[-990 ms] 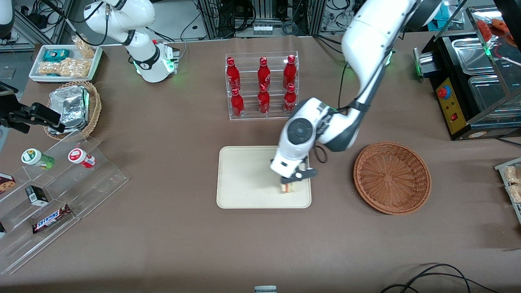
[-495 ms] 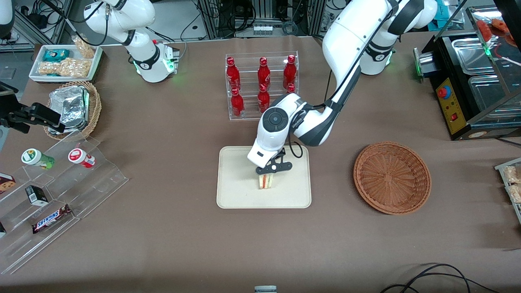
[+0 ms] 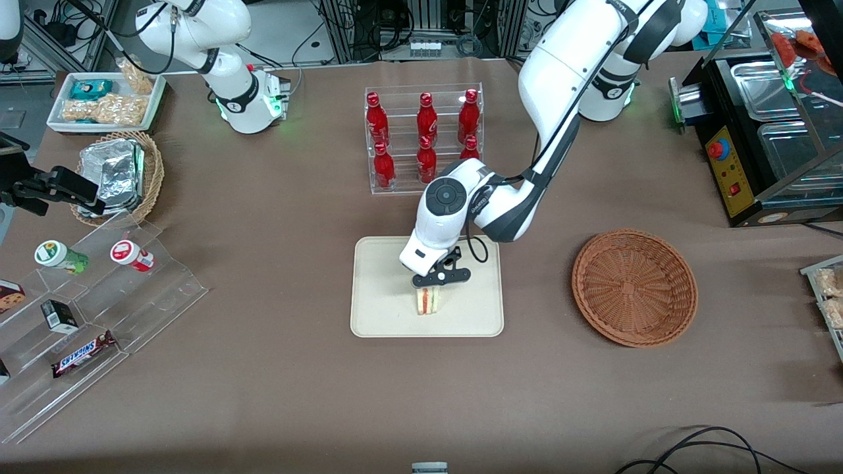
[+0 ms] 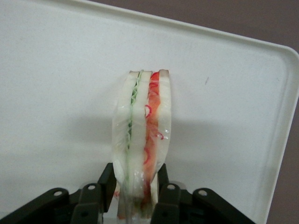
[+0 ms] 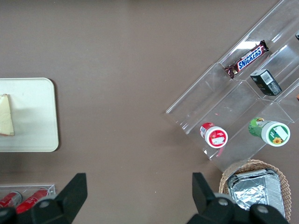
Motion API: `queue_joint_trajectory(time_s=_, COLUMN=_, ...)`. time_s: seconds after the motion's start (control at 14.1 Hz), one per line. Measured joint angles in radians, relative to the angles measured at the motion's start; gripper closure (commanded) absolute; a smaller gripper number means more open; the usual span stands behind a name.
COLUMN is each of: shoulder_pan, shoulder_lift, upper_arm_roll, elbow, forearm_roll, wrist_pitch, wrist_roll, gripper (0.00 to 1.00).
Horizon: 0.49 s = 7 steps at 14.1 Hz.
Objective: Place sandwich from basket to tray
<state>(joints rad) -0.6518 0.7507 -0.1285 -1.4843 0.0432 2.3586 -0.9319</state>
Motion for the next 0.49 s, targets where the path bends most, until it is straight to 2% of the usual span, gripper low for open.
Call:
queue_joint_trajectory(time_s=0.21, shoulder_pan=0.000, shoulder_lift=-0.041, upper_arm_roll=0.007, elbow=0.022, forearm_roll=0.008, wrist_pitch=-0.049, wrist_roll=0.000, gripper=0.00)
queue_joint_trajectory(time_s=0.49, shoulder_pan=0.007, shoulder_lift=-0.194, upper_arm_roll=0.058, elbow=0.037, forearm_roll=0.050, wrist_pitch=-0.280, wrist_roll=0.045, gripper=0.00)
